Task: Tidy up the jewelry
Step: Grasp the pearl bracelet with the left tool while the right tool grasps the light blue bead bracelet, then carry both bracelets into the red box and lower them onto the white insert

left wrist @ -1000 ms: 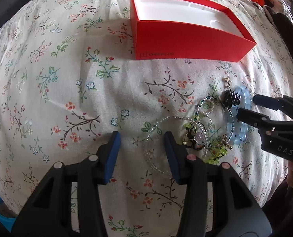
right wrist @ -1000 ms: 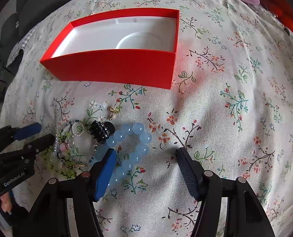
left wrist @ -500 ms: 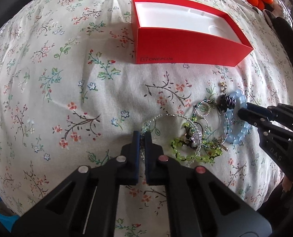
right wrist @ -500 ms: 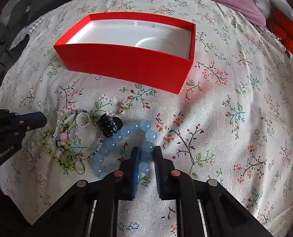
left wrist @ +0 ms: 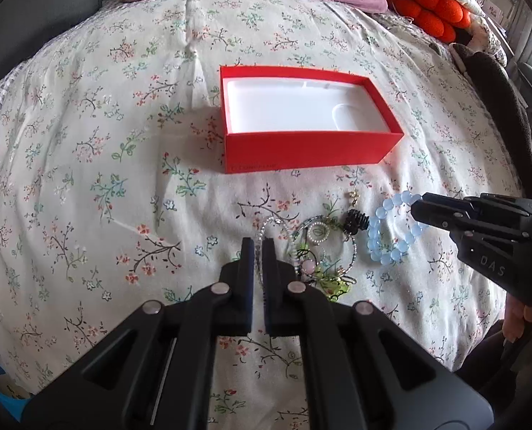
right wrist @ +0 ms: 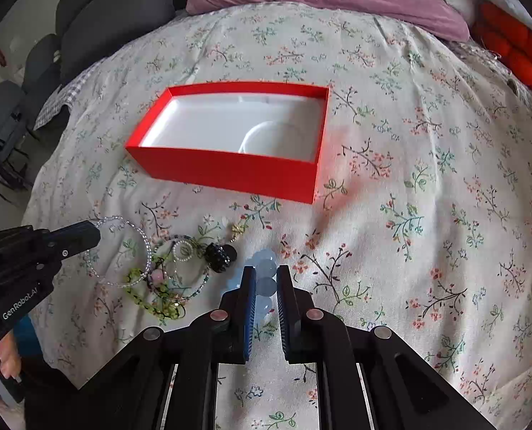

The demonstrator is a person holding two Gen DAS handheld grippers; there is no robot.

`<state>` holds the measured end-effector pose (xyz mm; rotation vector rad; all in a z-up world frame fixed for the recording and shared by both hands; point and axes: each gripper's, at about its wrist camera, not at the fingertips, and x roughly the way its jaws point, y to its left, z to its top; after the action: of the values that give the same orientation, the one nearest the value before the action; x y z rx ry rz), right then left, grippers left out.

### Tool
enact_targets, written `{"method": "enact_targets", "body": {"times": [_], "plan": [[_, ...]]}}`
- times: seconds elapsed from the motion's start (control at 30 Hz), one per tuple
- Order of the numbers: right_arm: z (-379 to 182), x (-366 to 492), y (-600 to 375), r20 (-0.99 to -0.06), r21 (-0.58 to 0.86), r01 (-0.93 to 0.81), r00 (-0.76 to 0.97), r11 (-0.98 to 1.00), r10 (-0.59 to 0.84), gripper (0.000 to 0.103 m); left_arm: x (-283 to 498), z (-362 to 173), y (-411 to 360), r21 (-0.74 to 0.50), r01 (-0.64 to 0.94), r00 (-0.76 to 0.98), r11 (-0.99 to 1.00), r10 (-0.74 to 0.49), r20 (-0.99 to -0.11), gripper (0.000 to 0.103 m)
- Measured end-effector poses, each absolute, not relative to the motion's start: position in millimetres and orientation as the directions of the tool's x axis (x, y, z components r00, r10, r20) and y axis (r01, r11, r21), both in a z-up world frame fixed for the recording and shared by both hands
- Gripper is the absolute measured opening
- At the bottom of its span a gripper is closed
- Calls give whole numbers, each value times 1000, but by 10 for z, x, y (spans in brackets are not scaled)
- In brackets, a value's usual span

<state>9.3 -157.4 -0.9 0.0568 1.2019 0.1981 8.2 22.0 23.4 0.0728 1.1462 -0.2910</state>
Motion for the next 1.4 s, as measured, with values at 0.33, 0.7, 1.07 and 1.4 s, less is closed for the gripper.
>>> {"method": "enact_targets", "body": {"times": [0.33,0.7,1.07,1.4], "plan": [[370,96,-1578,-881,178,-113,425,978,210,12,251,470,149,-115,244,455,963,-219,-863,5],[714,261,-1665,-826,223,-79,514,972,231,12,470,639,1,-196,227,530,954,-289,-797,5],[866,533,-1774,-779,212,-45,596,976,197,12,898,600,-279,-371,241,555,897,-441,-705,5],[713,810,-1810,-774,239,-24,599,971,205,12,1204,152,-266,-213,166,546,963,-269,-793,5]]}}
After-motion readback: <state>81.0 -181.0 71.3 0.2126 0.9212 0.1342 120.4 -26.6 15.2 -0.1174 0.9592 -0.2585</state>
